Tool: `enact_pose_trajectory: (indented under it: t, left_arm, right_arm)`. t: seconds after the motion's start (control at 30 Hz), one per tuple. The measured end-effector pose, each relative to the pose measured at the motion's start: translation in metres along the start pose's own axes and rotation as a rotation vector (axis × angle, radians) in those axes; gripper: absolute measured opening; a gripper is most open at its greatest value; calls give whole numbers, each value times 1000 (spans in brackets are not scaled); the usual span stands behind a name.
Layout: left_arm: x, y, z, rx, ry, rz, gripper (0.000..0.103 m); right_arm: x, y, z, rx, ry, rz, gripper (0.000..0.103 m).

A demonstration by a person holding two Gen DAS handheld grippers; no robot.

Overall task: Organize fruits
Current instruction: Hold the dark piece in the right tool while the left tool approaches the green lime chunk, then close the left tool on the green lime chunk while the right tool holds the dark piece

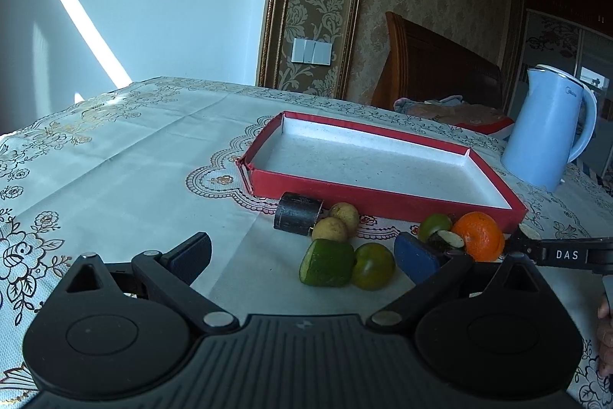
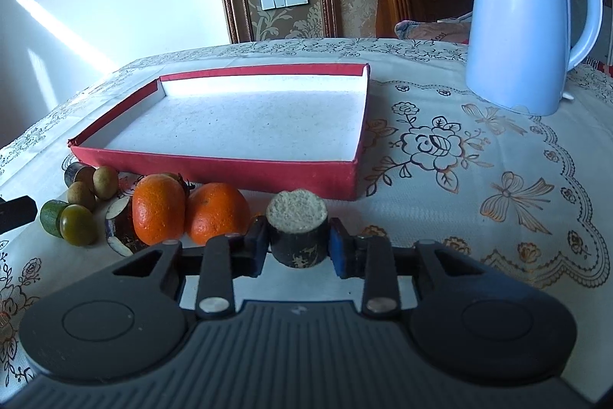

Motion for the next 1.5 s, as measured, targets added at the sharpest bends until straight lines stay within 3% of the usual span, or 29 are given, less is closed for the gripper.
enact_pose_trajectory:
  t: [0.17, 0.43, 0.6, 0.93, 1.17, 1.3, 1.5]
  left_arm:
    - [14, -4, -5, 2, 91, -30, 102]
    - [12, -3, 0, 10, 109, -8, 98]
    - [2, 0, 2, -6, 142, 34, 75]
    - [9, 19, -4, -80, 192, 11, 64]
    - [16, 31, 1, -73, 205, 29, 54]
    - [13, 31, 0, -82, 187, -11, 39]
    - [17, 32, -2, -101, 207, -37, 28]
  right_arm:
    - [5, -1, 0, 14, 31, 19, 31]
    - [6, 0, -1, 9, 52, 52, 31]
    - [7, 0, -1, 9, 57, 55, 31]
    - [7, 0, -1, 8, 58, 56, 32]
    - [7, 0, -1, 9, 61, 58, 32]
    - [7, 0, -1, 10, 68, 62, 32]
    - [8, 0, -1, 10, 74, 66, 32]
Point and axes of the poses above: each gripper's, at about its wrist camera, not at the fingertips, and y roughly the way its jaws point, x to its right, z to its top, the point moved 3 cm from there along y, roughly the way its jaws point, and after that the axes turned 3 degrees about -y, right-handed, at the moved point
